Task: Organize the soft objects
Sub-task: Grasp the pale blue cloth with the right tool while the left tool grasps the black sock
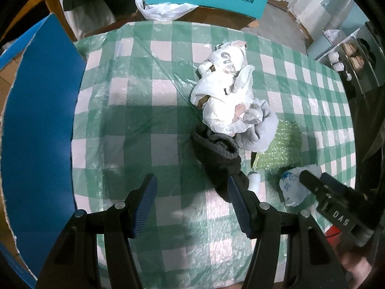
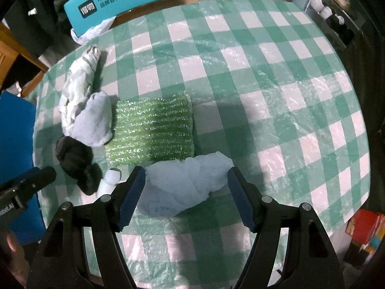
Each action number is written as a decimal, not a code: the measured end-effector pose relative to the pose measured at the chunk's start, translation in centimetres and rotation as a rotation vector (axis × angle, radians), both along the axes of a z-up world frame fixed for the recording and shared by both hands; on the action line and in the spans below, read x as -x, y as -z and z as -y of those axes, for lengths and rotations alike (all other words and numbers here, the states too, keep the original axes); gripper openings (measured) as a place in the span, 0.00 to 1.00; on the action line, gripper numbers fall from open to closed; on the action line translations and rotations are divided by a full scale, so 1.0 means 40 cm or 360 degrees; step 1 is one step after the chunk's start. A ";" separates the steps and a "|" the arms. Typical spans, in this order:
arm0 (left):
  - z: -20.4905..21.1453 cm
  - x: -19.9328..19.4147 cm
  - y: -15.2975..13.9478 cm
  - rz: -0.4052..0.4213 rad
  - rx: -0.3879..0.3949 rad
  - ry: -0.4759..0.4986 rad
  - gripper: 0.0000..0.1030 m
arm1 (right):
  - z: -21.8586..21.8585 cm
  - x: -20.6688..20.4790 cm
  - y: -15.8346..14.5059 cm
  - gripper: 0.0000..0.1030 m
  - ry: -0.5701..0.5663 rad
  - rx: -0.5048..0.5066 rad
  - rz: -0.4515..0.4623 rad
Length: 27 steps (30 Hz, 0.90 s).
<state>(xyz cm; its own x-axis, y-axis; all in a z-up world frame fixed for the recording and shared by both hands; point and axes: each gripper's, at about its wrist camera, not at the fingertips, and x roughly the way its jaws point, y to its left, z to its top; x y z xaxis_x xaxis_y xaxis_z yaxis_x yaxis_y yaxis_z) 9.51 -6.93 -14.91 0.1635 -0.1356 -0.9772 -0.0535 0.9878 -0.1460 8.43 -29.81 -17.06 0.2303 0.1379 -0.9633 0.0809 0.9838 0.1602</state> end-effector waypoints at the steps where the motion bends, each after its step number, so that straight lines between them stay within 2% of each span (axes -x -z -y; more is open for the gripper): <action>1: 0.000 -0.004 0.004 -0.0005 0.0006 -0.0007 0.60 | -0.002 -0.001 0.004 0.69 0.0000 0.0004 -0.0006; 6: 0.005 -0.019 0.024 -0.0035 0.0026 -0.0043 0.61 | -0.016 -0.005 0.026 0.70 -0.0014 0.0023 -0.0029; 8: 0.007 -0.023 0.031 -0.0044 0.0049 -0.0056 0.67 | -0.019 -0.006 0.029 0.70 -0.0022 0.0034 -0.0027; 18: 0.042 -0.040 0.052 -0.0055 0.0074 -0.0033 0.70 | -0.056 -0.021 0.066 0.69 -0.0117 0.0038 -0.0045; 19: 0.044 -0.041 0.055 -0.0055 0.0079 -0.0032 0.70 | -0.058 -0.021 0.066 0.64 -0.0123 0.0033 -0.0045; 20: 0.046 -0.042 0.058 -0.0056 0.0085 -0.0033 0.70 | -0.060 -0.023 0.067 0.55 -0.0131 0.0021 -0.0044; 27: 0.053 -0.038 0.071 -0.0085 0.0108 -0.0028 0.71 | -0.073 -0.020 0.053 0.50 -0.0192 0.0036 -0.0021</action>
<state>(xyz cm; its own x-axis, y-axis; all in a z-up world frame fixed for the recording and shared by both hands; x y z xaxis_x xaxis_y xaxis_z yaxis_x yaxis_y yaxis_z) 11.03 -9.04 -17.74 0.1140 -0.1996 -0.9732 -0.0803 0.9746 -0.2093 9.23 -26.90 -19.20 0.2004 0.1419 -0.9694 -0.0365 0.9898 0.1374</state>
